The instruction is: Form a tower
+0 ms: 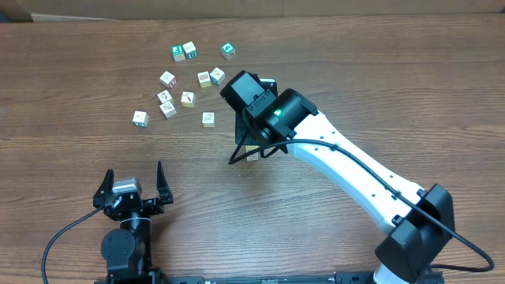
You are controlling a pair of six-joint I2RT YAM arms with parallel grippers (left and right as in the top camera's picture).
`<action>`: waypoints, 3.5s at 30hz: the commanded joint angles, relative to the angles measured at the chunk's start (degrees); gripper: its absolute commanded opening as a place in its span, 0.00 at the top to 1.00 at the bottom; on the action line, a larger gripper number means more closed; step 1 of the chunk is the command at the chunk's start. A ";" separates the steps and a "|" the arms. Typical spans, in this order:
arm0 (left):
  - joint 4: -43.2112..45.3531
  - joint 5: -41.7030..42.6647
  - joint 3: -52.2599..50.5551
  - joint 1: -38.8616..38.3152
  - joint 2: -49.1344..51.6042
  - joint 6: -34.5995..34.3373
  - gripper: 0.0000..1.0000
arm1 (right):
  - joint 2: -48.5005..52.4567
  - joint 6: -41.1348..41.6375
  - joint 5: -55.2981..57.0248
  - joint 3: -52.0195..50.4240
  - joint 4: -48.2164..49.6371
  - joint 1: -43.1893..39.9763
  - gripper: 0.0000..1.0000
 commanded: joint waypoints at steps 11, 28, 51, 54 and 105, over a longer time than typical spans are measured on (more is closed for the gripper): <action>0.11 0.07 -0.20 -0.11 -0.59 1.31 0.00 | 1.77 0.83 1.16 -0.22 0.42 -0.04 0.96; 0.11 0.07 -0.20 -0.11 -0.59 1.31 0.00 | 1.79 0.83 1.07 -0.22 0.39 -0.09 0.96; 0.11 0.07 -0.20 -0.11 -0.59 1.31 0.00 | 1.79 0.83 1.09 -0.24 1.51 -0.09 0.95; 0.11 0.07 -0.20 -0.11 -0.59 1.31 0.01 | 1.79 0.83 1.09 -0.24 1.49 -0.09 0.95; 0.11 0.07 -0.20 -0.11 -0.59 1.31 0.01 | 1.84 -2.25 1.09 -4.92 4.31 -0.02 0.89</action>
